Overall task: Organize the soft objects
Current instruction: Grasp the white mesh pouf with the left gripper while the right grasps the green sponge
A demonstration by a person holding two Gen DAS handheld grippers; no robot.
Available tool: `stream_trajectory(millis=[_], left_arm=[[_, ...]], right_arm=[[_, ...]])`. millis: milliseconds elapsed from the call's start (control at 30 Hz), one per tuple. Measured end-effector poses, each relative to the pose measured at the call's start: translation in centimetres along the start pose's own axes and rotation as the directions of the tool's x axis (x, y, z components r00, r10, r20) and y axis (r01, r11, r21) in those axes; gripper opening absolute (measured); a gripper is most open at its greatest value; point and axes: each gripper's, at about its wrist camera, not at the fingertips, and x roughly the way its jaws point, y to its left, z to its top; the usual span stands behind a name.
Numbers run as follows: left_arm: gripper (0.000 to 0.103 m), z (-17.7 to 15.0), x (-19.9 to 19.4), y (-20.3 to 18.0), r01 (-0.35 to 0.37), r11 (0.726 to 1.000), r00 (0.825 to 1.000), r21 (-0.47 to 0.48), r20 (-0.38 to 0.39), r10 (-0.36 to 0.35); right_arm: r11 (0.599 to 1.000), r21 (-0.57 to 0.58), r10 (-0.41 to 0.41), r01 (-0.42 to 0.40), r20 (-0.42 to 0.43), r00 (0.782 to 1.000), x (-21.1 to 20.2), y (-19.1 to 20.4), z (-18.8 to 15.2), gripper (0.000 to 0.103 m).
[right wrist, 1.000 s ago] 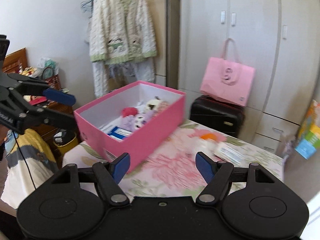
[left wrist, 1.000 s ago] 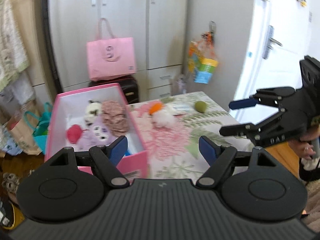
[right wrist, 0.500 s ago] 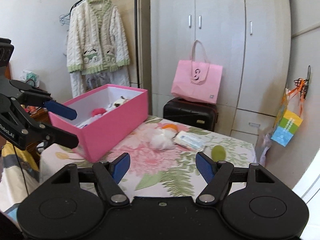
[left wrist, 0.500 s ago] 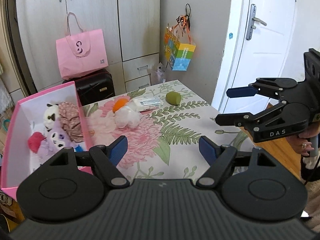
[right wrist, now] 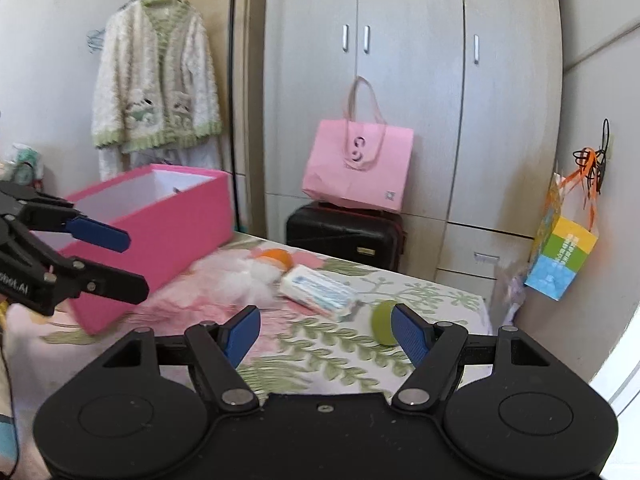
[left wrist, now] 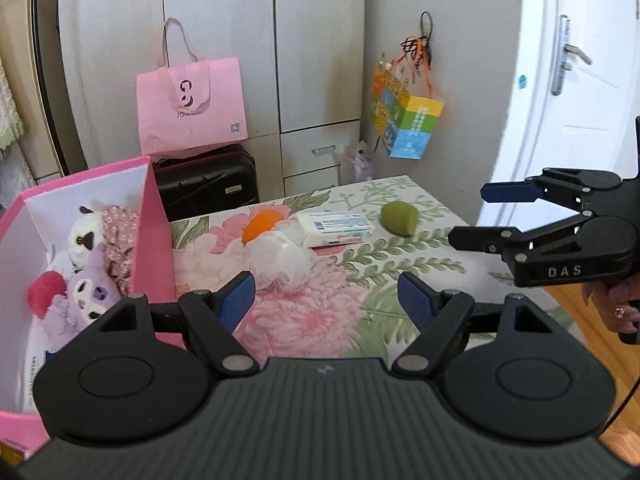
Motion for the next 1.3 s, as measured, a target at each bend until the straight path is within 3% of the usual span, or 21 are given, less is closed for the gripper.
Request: stream_trajectory(millis=[167, 467, 667, 733, 867, 900, 1000, 1300], left_arm=[[0.078, 0.1, 3.7, 0.1, -0.024, 0.999, 1.0, -0.032, 0.005, 0.024], [0.078, 1.3, 10.5, 0.3, -0.17, 0.985, 0.985, -0.019, 0.028, 0.17], [0.077, 0.7, 12.8, 1.5, -0.225, 0.971, 0.974, -0.076, -0.023, 0.224], [0.076, 0.6, 13.3, 2.1, -0.225, 0.968, 0.974, -0.106, -0.046, 0.222], [0.055, 0.3, 13.8, 2.7, -0.192, 0.971, 0.98, -0.143, -0.077, 0.182], [0.05, 0.2, 13.8, 2.6, -0.184, 0.972, 0.982, -0.145, -0.078, 0.174], [0.042, 0.0, 13.8, 2.6, -0.172, 0.975, 0.984, -0.143, -0.075, 0.163], [0.038, -0.7, 12.0, 2.3, -0.164, 0.974, 0.986, -0.156, -0.046, 0.158]], right_arm=[[0.999, 0.049, -0.006, 0.007, -0.036, 0.999, 3.4, -1.9, 0.3, 0.077], [0.997, 0.065, -0.033, 0.037, -0.066, 0.997, 8.2, -3.5, 0.3, 0.074], [0.991, 0.127, -0.028, 0.038, -0.083, 0.996, 10.8, -5.3, -0.3, 0.066], [0.989, 0.139, -0.038, 0.051, -0.098, 0.994, 11.5, -5.7, -0.6, 0.064], [0.981, 0.188, -0.029, 0.053, -0.127, 0.991, 12.5, -6.3, -1.3, 0.057], [0.979, 0.197, -0.028, 0.057, -0.144, 0.989, 12.7, -6.5, -1.5, 0.05], [0.979, 0.199, -0.016, 0.05, -0.169, 0.985, 13.0, -6.3, -2.0, 0.042], [0.983, 0.161, -0.068, 0.094, -0.159, 0.985, 11.4, -4.5, -2.5, 0.041]])
